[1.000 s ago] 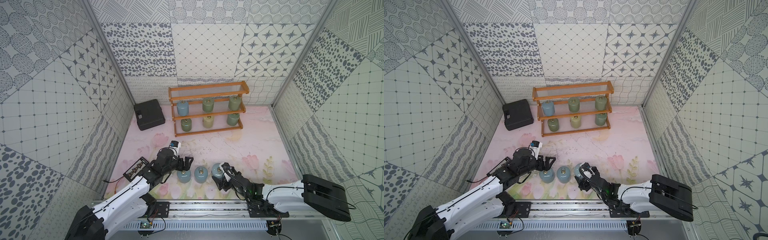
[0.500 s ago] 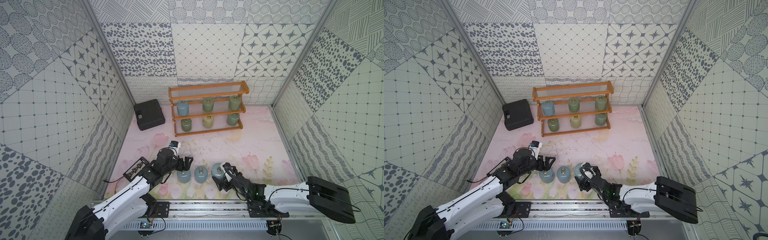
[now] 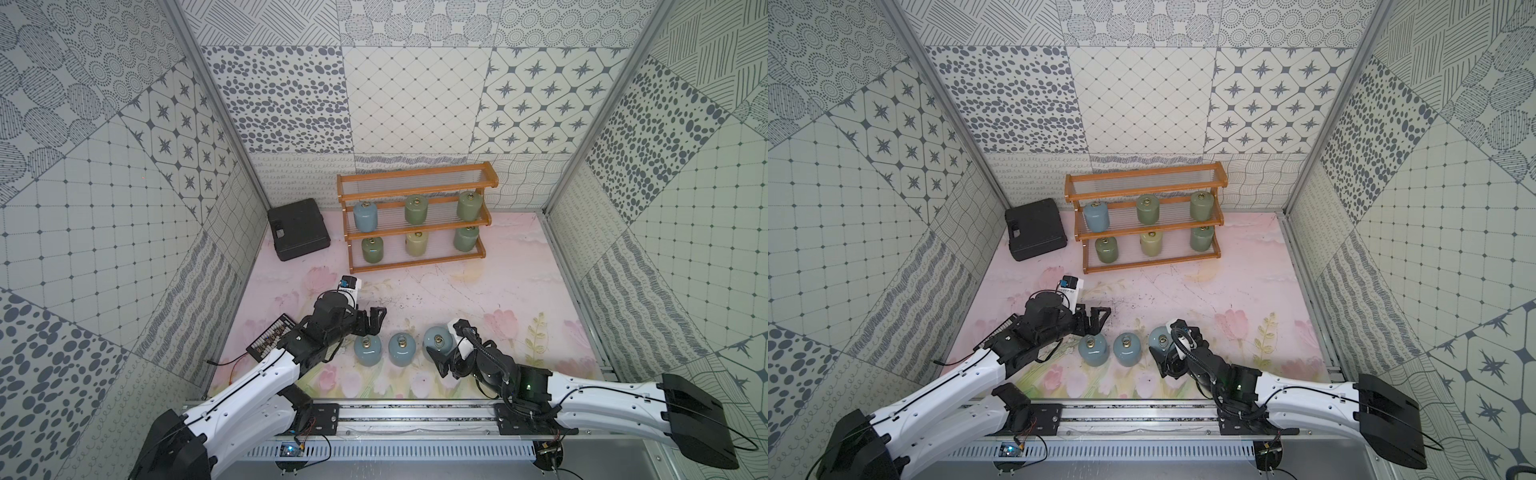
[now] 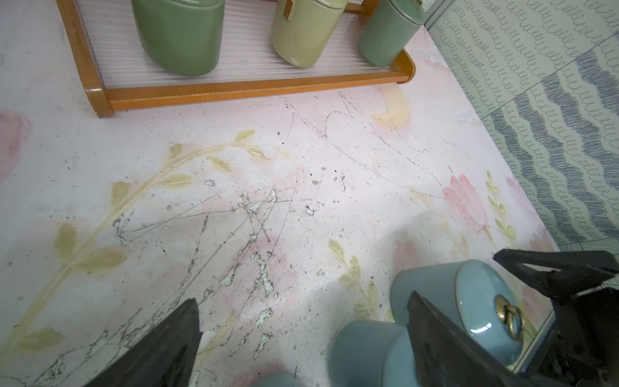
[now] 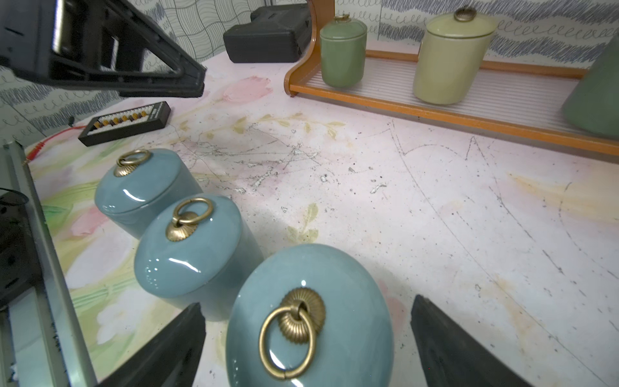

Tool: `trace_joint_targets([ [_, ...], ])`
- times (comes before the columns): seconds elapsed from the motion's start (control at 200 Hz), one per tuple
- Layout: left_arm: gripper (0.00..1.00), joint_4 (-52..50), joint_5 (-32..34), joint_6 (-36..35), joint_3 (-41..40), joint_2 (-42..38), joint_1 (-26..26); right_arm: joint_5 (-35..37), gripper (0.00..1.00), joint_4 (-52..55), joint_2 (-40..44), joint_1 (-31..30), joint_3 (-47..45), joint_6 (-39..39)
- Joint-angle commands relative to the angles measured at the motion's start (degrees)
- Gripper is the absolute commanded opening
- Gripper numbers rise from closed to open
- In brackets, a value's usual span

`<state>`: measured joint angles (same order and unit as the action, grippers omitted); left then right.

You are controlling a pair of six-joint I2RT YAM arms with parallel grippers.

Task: Remove the tea canisters from the shelf
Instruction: Place the tea canister at the center of the board.

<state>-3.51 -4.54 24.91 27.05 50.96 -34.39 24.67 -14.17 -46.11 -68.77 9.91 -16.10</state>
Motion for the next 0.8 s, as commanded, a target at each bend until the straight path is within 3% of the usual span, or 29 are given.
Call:
trace_joint_targets([
  [0.0, 1.00, -0.2, 4.0, -4.2, 4.5, 2.4, -0.1, 0.1, 0.99, 7.1, 4.2, -0.2, 3.7, 0.7],
  [0.26, 1.00, -1.6, 11.6, -11.3, 16.9, 14.0, 0.4, 1.8, 0.99, 11.4, 4.0, 2.3, 11.8, 4.6],
  [0.495, 1.00, 0.9, 14.1, -14.6, 28.9, 26.3, 4.2, -10.4, 0.99, 6.7, -3.3, 15.3, 17.0, 5.4],
  [0.795, 1.00, 2.6, 14.8, -15.8, 41.2, 38.2, 8.6, -16.7, 0.99, 3.7, -11.0, 21.8, 22.5, 7.2],
])
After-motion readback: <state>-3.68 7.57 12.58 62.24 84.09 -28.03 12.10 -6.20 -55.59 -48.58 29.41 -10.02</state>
